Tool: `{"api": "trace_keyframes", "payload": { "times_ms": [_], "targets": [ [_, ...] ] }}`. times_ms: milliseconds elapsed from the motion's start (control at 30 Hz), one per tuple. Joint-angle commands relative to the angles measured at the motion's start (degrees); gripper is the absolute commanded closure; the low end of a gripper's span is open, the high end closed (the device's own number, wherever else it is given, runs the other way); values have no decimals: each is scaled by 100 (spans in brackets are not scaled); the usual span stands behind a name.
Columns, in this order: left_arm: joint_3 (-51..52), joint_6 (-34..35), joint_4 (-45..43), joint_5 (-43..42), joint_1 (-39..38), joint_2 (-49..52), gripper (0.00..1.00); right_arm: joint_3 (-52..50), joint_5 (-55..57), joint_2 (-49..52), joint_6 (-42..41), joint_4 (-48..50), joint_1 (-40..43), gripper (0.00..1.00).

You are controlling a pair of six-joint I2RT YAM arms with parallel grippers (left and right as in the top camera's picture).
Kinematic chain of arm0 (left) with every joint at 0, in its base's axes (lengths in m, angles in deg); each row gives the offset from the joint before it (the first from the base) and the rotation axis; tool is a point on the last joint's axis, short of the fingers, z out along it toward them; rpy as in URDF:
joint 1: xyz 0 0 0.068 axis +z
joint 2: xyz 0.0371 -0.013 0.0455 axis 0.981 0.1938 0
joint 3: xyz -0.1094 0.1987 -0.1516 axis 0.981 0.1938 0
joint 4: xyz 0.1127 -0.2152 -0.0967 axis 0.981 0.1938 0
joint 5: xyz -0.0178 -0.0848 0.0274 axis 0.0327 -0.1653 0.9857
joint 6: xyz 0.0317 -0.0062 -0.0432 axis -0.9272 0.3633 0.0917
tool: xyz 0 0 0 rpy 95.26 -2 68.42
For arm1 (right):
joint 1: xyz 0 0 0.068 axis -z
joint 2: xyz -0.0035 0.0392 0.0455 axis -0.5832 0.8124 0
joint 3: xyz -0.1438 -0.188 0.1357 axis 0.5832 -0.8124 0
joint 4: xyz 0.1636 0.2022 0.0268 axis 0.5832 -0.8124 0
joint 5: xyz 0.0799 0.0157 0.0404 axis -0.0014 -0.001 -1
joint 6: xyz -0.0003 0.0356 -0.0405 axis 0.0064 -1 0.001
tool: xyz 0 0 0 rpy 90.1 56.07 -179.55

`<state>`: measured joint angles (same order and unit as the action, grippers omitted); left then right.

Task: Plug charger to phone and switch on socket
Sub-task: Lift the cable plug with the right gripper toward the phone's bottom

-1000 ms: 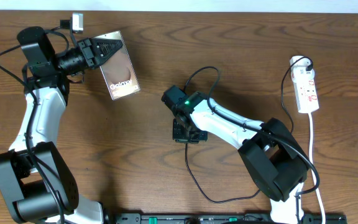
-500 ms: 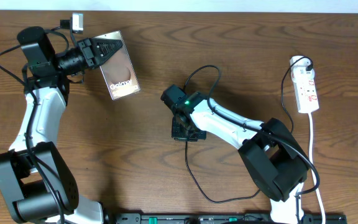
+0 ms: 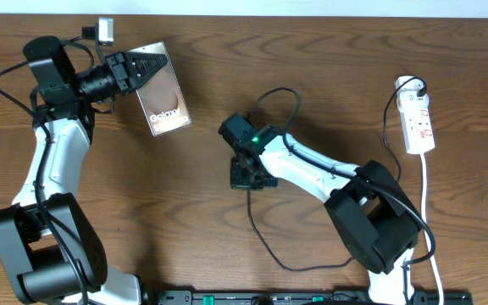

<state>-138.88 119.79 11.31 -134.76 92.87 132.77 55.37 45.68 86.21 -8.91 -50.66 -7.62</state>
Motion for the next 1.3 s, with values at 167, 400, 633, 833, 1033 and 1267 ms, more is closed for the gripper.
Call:
{"api": "trace_keyframes", "payload": {
  "times_ms": [167,400,633,833,1033,1267],
  "targets": [
    [-116,15,-48,-332,9,-149,93,13,-5077,83,3080,1467,291,99],
    [-116,20,-52,-328,9,-149,93,11,-6072,83,3060,1915,560,99],
    [-116,1102,-1154,-328,9,-149,92,13,-6443,83,2704,2374,841,99],
    [-116,2175,-2444,-68,9,-149,92,13,-7084,83,2411,3261,1172,99],
    [-116,2455,-2450,304,9,-149,92,13,-7173,83,1816,4395,1290,99],
    [-116,2975,-2824,697,-2,-149,93,13,-7062,83,337,6249,1325,99]
  ]
}}
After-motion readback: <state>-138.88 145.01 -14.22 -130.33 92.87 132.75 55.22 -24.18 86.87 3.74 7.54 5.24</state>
